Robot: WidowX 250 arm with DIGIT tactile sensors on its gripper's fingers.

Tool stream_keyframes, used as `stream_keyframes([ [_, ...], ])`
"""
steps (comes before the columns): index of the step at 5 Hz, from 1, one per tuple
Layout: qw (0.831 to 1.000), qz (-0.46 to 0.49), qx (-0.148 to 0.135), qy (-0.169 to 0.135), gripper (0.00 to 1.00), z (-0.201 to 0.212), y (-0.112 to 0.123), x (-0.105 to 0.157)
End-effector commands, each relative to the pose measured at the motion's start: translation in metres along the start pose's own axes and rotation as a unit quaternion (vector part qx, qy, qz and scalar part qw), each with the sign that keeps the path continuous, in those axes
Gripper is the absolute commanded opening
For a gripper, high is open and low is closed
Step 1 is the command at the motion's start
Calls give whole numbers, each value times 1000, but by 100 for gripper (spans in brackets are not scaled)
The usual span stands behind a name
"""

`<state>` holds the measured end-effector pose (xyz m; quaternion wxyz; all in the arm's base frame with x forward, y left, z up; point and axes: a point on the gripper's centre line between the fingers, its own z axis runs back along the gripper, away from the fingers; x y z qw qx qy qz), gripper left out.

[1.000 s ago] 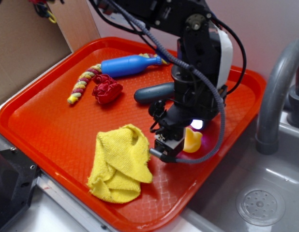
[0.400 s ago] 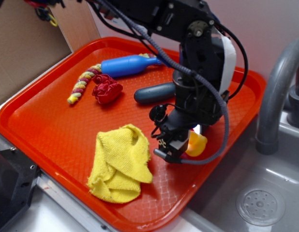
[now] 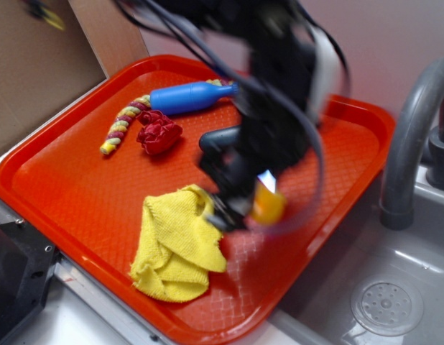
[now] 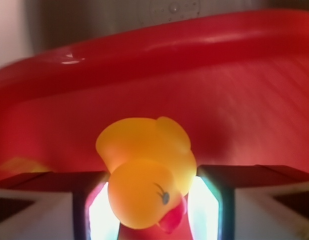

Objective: Grab the yellow duck.

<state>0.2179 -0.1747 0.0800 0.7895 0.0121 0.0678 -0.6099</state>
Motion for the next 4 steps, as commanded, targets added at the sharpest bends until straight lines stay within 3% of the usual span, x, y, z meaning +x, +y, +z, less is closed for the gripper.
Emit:
stream_keyframes([
  [1,971,228,19,-62,0,85,-16,-87],
  [2,935,350,37,-35,0,112,-25,-125],
  [3,886,459,45,-39,0,117,-29,-136],
  [4,870,492,35,-17,0,116,-26,-137],
])
